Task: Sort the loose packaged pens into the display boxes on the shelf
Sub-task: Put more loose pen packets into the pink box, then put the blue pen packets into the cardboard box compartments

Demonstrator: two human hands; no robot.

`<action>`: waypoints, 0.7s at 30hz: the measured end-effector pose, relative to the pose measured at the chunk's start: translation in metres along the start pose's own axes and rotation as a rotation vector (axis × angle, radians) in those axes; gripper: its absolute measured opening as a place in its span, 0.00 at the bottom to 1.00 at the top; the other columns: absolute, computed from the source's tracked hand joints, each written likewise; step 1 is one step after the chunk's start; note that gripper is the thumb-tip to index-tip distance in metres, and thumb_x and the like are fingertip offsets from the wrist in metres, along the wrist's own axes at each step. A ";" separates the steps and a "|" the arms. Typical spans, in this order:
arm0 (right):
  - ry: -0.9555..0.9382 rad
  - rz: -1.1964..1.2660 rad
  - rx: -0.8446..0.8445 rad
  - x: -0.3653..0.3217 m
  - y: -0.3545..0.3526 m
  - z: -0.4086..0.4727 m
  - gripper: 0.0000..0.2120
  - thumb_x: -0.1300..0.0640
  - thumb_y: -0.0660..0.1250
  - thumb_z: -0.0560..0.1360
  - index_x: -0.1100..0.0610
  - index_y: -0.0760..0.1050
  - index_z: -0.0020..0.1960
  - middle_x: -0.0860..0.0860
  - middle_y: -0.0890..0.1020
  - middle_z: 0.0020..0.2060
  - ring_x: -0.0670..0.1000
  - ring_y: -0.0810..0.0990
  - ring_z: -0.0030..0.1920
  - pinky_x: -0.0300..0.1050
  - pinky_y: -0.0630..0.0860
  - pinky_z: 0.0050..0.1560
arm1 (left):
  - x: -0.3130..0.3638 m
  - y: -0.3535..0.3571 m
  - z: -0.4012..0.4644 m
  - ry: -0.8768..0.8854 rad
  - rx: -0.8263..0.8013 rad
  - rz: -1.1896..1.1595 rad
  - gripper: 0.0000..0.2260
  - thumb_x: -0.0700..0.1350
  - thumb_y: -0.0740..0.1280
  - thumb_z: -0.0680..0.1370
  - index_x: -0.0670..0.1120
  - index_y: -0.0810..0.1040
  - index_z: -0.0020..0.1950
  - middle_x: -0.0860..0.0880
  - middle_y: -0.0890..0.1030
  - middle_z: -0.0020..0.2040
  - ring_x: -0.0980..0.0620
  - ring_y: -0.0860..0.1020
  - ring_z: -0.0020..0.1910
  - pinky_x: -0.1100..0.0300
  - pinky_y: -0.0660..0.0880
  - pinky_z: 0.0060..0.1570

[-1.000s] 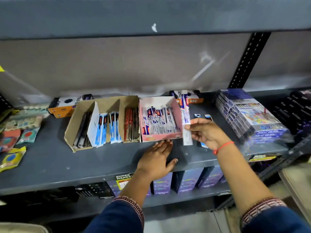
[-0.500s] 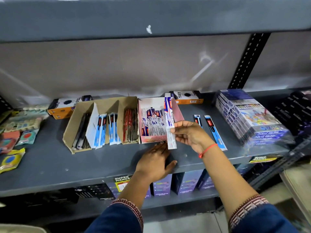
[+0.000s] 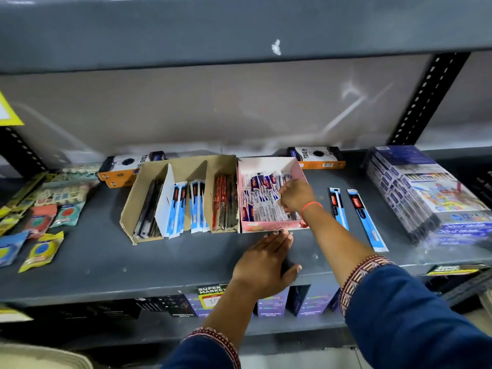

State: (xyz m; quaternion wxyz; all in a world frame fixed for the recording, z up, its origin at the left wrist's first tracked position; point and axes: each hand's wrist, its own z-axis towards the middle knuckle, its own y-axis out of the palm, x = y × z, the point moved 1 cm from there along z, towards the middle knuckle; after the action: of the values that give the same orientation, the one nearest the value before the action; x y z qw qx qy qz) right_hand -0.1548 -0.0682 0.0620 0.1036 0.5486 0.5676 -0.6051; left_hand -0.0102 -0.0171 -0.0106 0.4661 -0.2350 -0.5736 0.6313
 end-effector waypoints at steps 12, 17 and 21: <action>-0.077 -0.238 0.192 0.004 -0.025 0.002 0.11 0.65 0.58 0.74 0.65 0.77 0.39 0.62 0.81 0.44 0.56 0.78 0.43 0.41 0.75 0.42 | -0.003 0.003 0.000 -0.008 -0.005 0.013 0.29 0.59 0.55 0.77 0.45 0.56 0.73 0.45 0.61 0.73 0.48 0.57 0.72 0.60 0.48 0.68; 0.000 -0.254 0.404 0.034 -0.070 -0.010 0.12 0.67 0.62 0.74 0.70 0.78 0.53 0.66 0.82 0.53 0.64 0.80 0.55 0.49 0.76 0.55 | -0.003 0.003 0.001 -0.015 -0.011 0.040 0.29 0.60 0.53 0.77 0.47 0.54 0.73 0.47 0.59 0.74 0.51 0.54 0.72 0.63 0.41 0.66; 0.167 -0.379 0.237 0.065 -0.072 -0.023 0.20 0.62 0.67 0.72 0.68 0.72 0.62 0.65 0.78 0.61 0.62 0.76 0.62 0.49 0.73 0.59 | -0.002 0.003 0.000 -0.019 -0.034 0.057 0.28 0.60 0.51 0.78 0.48 0.52 0.74 0.49 0.55 0.75 0.52 0.51 0.73 0.64 0.39 0.66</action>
State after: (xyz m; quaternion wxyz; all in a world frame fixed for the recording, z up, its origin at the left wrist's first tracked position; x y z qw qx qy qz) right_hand -0.2205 0.0063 0.0585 -0.1242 0.4884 0.5923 -0.6287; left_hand -0.0104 -0.0187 -0.0139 0.4385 -0.2531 -0.5817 0.6367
